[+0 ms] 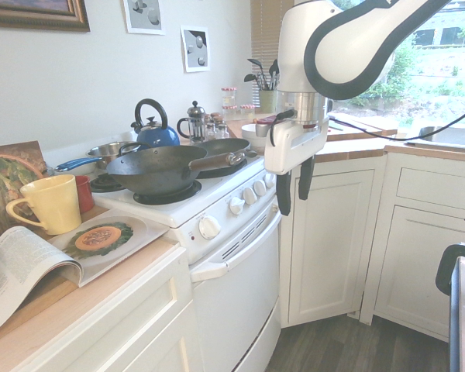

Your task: Open the oven

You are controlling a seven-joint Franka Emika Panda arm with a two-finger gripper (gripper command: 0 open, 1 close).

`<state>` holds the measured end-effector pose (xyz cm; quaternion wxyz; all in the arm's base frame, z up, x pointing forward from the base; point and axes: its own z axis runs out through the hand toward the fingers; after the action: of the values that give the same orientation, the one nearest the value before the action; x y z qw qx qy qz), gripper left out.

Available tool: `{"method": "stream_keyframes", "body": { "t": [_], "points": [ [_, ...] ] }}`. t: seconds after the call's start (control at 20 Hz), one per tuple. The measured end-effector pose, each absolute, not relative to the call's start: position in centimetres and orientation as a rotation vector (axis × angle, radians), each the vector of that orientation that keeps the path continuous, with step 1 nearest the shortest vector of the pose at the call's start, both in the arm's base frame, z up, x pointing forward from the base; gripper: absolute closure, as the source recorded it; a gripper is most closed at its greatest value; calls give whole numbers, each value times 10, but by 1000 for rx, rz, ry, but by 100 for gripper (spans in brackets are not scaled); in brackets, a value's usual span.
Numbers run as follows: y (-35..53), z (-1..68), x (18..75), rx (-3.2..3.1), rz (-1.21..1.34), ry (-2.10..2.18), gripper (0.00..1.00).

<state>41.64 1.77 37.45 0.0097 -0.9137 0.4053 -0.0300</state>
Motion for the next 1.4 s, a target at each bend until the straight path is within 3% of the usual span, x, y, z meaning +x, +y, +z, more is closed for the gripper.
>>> {"method": "stream_keyframes", "body": {
  "t": [0.35,0.8,1.4],
  "points": [
    [-5,329,423,-2871,13,1337,0],
    [-50,229,468,-2820,-226,1371,0],
    [-65,191,551,-2753,-366,1407,0]
  ]
}}
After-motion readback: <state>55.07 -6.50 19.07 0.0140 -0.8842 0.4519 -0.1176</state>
